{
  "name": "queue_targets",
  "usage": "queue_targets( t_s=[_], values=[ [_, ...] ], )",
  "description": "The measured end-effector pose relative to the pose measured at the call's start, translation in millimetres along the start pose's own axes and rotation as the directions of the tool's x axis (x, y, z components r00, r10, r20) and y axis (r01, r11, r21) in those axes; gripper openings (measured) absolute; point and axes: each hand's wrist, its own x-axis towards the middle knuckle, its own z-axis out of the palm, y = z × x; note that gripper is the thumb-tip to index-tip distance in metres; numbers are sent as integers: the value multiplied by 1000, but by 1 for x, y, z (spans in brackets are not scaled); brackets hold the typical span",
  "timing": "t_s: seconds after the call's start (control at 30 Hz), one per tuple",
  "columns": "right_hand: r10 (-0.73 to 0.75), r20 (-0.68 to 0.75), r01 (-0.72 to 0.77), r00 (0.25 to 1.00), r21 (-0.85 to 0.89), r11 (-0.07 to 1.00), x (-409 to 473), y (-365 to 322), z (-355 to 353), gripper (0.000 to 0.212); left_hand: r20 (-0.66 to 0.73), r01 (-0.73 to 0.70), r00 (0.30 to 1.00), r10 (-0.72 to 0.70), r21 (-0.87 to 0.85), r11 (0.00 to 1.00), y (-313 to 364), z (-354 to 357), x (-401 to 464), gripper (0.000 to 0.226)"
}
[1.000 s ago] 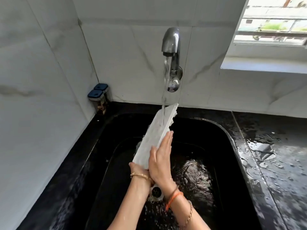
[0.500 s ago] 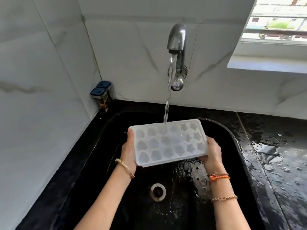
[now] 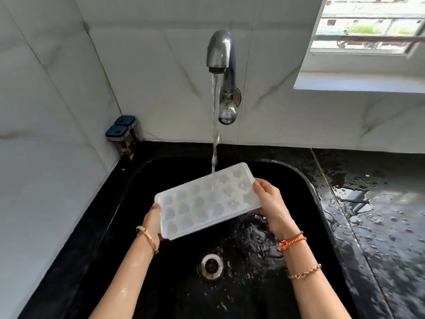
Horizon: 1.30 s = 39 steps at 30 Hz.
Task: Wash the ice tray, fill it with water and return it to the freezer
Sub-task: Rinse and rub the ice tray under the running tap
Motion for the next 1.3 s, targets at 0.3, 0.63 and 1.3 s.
queue_targets(
  t_s=[0.3, 0.63, 1.3],
  values=[
    [100, -37, -58, 994, 605, 794, -11, 6, -11, 45, 328, 190, 943, -53, -404, 895, -3, 4, -6, 66],
    [-92, 140, -20, 986, 645, 764, 17, 0, -32, 32, 533, 48, 846, 23, -120, 992, 28, -1, -12, 30],
    [-389, 144, 379, 910, -669, 639, -26, 15, 117, 64, 225, -470, 845, 485, -122, 874, -22, 49, -28, 25]
  ],
)
